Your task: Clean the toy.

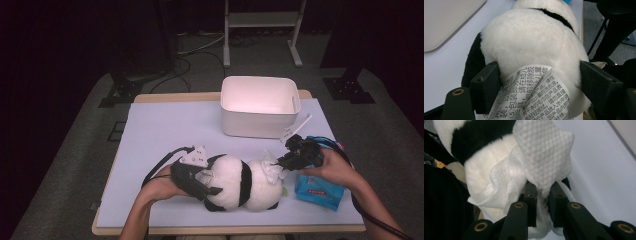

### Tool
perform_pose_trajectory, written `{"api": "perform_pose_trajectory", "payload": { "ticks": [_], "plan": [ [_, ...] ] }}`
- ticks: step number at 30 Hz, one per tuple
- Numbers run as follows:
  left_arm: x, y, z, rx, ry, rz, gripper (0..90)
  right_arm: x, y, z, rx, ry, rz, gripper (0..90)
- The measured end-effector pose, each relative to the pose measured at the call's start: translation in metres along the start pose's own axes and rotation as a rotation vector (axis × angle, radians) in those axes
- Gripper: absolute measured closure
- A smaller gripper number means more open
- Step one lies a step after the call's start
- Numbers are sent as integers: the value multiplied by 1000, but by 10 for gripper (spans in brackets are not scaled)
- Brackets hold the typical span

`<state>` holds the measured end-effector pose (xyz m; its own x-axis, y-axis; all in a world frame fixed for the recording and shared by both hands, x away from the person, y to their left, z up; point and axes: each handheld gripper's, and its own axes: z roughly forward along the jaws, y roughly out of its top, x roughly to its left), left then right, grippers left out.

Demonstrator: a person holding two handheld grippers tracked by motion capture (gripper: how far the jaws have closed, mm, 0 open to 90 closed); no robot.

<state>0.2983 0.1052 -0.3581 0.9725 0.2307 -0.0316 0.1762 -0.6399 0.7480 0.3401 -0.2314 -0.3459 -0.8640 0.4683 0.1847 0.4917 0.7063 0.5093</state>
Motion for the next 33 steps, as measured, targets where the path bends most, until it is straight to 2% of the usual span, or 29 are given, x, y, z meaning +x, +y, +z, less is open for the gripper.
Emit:
{"api": "perform_pose_trajectory", "payload": {
  "ticks": [5,11,15,20,26,33],
  "plan": [
    [1,0,0,2,-2,-1,208,-7,-21,2,-7,2,30,783],
    [1,-1,0,1,-1,-10,208,-8,-36,7,17,-3,42,782],
    [1,0,0,6,0,-4,208,-9,-40,7,14,1,52,782],
    [0,0,0,10,1,0,208,-8,-30,3,-10,2,32,782],
    [0,0,-1,13,2,-1,207,-5,-3,3,2,-4,-2,783],
    [0,1,-1,19,3,8,206,6,26,4,1,-4,-62,783]
  ]
}}
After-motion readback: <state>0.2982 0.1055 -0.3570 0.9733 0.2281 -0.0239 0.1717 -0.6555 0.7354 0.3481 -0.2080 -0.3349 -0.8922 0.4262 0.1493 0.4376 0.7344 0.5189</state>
